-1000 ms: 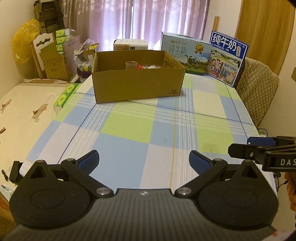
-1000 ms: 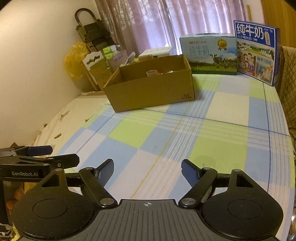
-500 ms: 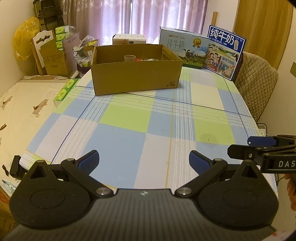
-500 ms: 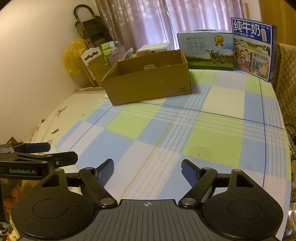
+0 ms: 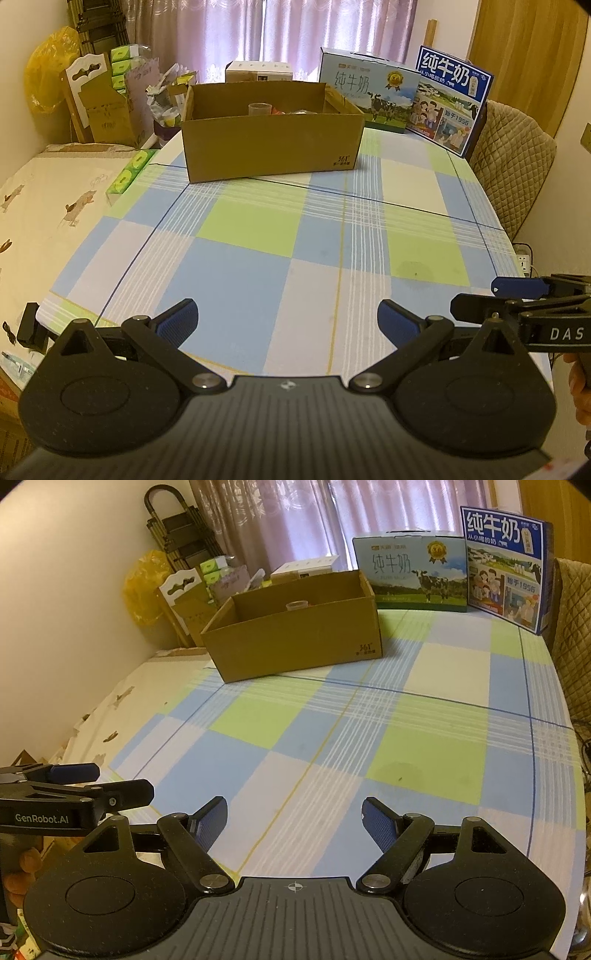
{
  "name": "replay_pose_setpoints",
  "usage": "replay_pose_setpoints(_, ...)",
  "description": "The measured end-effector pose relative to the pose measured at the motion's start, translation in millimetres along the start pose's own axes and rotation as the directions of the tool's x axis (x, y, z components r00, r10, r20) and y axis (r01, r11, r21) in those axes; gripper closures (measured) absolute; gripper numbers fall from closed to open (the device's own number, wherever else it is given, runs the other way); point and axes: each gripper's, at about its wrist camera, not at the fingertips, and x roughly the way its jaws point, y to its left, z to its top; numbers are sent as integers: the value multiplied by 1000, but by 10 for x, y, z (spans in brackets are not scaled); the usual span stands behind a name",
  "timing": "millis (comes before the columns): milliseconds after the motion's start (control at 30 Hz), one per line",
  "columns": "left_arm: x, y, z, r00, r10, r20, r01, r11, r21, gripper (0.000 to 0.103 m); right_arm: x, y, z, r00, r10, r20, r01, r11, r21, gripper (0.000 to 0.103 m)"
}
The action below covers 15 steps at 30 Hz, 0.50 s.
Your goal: Organize objects
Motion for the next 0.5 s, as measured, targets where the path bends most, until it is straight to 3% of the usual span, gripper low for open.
replay_pose_setpoints(500,-13,-72,-47,1000,3,6,-3,1000,11,1,-30,-60,-66,1000,2,-3,-2,1000,5,26)
